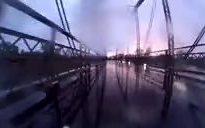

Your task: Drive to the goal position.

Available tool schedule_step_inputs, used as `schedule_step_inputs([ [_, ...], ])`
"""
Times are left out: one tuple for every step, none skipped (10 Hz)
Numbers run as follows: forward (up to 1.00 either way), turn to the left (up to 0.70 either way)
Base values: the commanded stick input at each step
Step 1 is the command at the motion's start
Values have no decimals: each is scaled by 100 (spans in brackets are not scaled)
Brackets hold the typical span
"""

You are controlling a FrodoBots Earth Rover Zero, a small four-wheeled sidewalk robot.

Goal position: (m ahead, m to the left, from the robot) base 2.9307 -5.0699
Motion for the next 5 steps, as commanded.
schedule_step_inputs([
  [70, -34],
  [70, -20],
  [70, -4],
  [70, 0],
  [70, 0],
])
